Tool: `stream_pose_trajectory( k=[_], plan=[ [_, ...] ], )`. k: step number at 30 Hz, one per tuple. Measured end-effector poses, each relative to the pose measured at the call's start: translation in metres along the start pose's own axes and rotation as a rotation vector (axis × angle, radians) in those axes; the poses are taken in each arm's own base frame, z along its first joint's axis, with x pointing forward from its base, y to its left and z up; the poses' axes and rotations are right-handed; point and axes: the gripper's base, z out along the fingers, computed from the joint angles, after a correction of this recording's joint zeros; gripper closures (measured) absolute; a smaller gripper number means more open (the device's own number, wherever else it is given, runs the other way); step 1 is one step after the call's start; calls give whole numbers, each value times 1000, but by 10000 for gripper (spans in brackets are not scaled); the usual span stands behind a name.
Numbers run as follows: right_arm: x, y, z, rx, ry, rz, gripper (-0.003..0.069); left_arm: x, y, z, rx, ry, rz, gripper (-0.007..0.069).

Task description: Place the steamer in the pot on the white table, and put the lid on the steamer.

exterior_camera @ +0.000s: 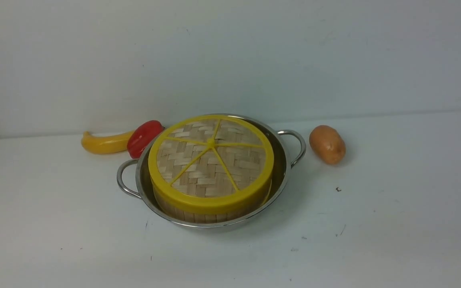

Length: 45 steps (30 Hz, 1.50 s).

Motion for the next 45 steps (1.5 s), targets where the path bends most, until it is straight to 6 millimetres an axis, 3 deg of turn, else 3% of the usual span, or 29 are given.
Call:
stream_pose_trajectory(
  k=[5,7,8,9,11,16,25,45],
  plan=[
    [28,-16,-2,172,-68,-97,545,0,0,0,0,0,0,541],
    [56,-23,-1,258,-93,-88,538,0,0,0,0,0,0,541],
    [56,-23,-1,257,-100,-89,538,0,0,0,0,0,0,541],
    [75,-27,0,303,-117,-82,532,0,0,0,0,0,0,541],
    [85,-29,-2,355,-162,-68,525,0,0,0,0,-1,0,541],
    [87,-30,-10,412,-228,-53,511,0,0,0,0,-1,0,541],
    [91,-30,-10,408,-202,30,494,0,0,0,0,-1,0,541],
    [91,-30,-10,406,-202,41,457,0,0,0,0,-2,0,523]
  ],
)
